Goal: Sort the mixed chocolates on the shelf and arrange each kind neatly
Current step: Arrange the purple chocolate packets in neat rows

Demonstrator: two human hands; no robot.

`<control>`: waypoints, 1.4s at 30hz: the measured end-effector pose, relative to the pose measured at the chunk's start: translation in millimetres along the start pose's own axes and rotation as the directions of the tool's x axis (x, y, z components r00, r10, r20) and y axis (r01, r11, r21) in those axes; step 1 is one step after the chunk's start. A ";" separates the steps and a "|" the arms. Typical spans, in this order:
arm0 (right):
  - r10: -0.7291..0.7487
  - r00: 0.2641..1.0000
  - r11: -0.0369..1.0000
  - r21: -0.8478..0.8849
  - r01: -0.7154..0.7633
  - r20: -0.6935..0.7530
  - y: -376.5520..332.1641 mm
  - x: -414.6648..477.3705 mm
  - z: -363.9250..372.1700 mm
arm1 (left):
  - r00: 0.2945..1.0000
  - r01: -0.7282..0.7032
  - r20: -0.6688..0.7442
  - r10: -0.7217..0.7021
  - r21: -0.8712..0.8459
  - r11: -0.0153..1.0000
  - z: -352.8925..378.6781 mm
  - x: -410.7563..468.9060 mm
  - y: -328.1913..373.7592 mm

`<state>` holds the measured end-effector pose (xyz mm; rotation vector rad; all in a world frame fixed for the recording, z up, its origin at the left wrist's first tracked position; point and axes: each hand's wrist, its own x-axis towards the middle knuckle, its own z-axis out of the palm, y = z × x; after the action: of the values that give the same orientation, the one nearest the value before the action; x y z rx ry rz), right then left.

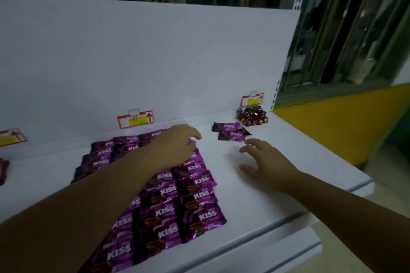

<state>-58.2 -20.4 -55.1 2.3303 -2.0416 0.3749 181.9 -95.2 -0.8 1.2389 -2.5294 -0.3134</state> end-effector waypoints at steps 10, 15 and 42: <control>-0.123 0.992 0.985 0.124 0.124 -0.014 76.2 49.9 -3.4 | 0.968 0.104 0.228 -0.108 0.027 0.994 41.1 84.1 21.9; -0.300 0.953 0.946 0.121 0.301 -0.030 93.4 83.9 10.7 | 0.977 0.146 0.153 -0.149 0.034 0.989 64.6 132.3 36.8; 0.045 0.999 0.932 0.359 -0.044 0.007 103.1 90.0 2.7 | 0.920 0.347 0.210 -0.331 -0.045 0.937 69.6 102.6 62.0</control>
<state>-148.4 -123.4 -54.9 2.4710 -2.1864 0.8175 51.8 -135.2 -27.2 1.6897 -2.4203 -0.6430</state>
